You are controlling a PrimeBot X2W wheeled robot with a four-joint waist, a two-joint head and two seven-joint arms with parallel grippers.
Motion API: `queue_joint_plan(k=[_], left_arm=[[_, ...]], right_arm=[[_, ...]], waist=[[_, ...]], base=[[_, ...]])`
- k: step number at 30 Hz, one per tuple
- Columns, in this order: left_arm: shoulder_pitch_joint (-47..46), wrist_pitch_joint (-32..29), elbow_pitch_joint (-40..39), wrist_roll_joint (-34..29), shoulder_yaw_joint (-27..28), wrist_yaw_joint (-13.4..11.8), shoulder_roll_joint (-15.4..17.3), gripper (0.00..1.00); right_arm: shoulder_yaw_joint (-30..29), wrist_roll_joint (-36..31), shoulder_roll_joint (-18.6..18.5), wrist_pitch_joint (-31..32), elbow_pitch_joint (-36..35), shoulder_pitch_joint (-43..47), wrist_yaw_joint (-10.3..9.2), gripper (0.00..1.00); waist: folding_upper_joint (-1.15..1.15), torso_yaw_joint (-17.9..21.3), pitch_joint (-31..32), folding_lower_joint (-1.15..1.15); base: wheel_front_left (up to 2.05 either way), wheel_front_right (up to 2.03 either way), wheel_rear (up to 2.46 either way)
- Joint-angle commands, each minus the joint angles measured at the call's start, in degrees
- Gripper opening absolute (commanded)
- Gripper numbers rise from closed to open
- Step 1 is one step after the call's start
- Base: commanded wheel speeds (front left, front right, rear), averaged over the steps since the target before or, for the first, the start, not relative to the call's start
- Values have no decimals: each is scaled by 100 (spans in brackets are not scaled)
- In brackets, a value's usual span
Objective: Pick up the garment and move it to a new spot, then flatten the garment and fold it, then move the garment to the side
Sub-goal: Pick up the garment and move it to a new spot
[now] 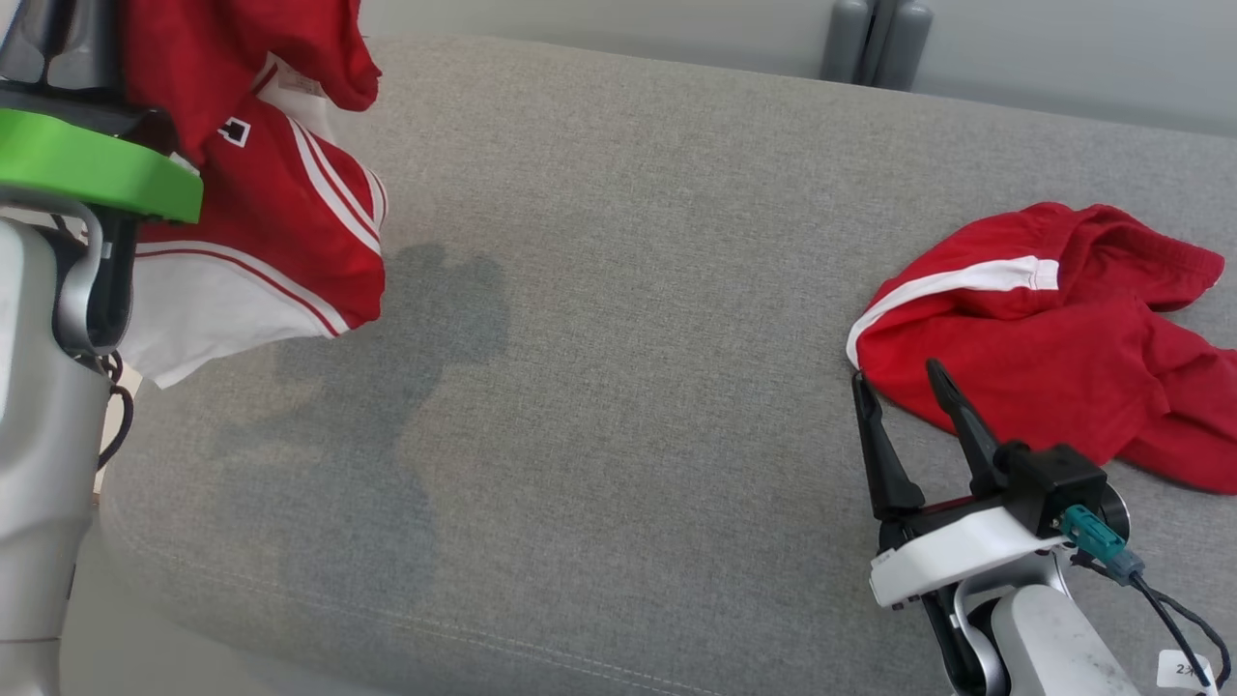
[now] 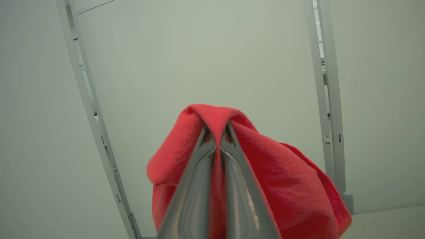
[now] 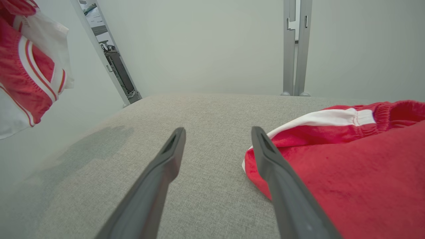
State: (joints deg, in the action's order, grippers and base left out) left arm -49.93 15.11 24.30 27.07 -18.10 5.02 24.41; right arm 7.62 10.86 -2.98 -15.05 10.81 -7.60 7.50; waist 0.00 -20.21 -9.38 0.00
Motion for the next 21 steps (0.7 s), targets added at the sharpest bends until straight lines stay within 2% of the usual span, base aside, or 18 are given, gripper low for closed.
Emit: queue_joint_plan(k=[1,11,21], left_arm=[[-29,6,2,-59,74,-1,53,0],[-503,6,240,-118,639,42,225,0],[-811,6,833,-216,1389,138,291,0]], right_arm=[[-8,-38,-62,-20,-34,-97,-2,100],[-58,-280,-314,29,-381,-283,-2,100],[-197,-557,-471,371,-1418,-244,-2,100]], waist=[[0,67,-91,0],[0,592,-729,0],[0,1145,-1510,0]], base=[[0,0,0],[0,0,0],[0,0,0]])
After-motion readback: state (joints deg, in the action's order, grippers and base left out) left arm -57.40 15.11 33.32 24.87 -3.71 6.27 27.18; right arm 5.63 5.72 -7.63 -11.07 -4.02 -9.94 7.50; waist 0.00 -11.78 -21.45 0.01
